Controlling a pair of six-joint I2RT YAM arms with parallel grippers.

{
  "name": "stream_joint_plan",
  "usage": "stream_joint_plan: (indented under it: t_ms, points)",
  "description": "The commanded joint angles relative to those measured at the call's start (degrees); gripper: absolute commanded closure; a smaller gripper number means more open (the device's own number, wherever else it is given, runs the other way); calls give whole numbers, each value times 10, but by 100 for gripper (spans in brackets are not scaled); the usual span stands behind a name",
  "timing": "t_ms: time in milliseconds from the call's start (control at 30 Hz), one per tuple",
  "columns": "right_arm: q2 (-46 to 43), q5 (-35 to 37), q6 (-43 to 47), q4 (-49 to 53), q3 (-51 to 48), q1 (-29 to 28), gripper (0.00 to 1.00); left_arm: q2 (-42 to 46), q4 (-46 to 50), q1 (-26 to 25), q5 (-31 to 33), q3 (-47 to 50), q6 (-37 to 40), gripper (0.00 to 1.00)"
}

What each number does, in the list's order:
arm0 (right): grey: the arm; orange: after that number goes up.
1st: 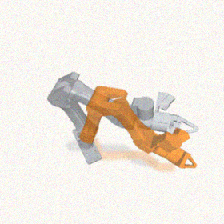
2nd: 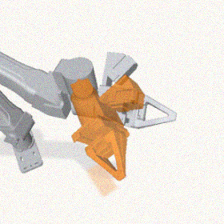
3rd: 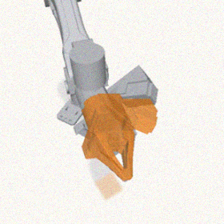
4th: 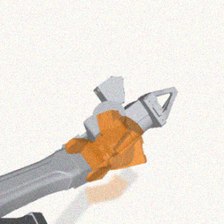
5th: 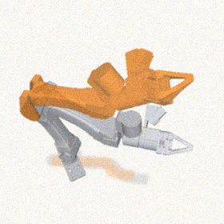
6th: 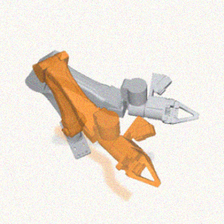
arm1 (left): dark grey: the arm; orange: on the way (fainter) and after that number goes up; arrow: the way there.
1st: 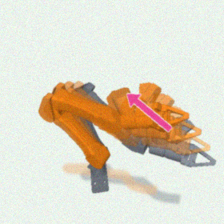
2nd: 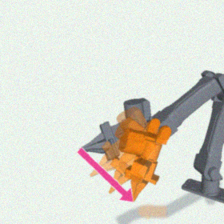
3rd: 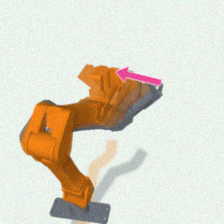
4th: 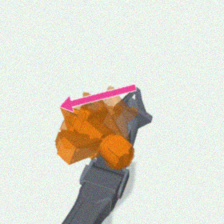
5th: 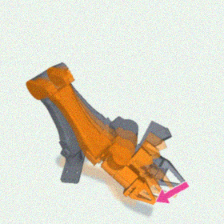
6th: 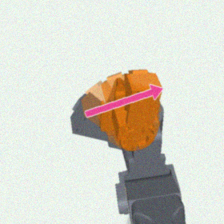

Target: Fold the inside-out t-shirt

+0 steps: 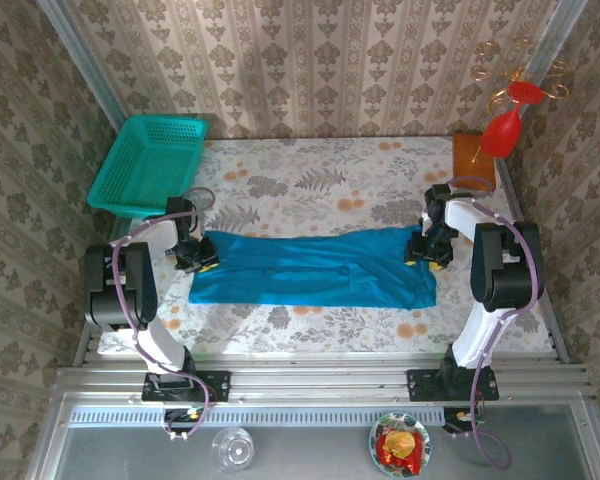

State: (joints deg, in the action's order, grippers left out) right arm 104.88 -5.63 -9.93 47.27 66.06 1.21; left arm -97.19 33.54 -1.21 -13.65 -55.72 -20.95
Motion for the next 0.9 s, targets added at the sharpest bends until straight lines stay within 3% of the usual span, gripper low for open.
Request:
stream_joint_plan:
  t_ms: [0,467,700,767,867]
  points:
    - [7,-12,9,31,10,-10,45,-5,-1,9,13,-1,8,79]
    - [24,-3,-15,9,-4,-11,67,-7,-4,14,13,7,8,79]
    - [20,-9,-19,12,-1,-10,91,16,-2,16,9,3,7,79]
    - [19,-13,-23,13,0,-10,88,21,0,16,9,0,7,79]
    - [13,-33,-28,16,0,-10,73,21,5,17,7,-4,10,79]
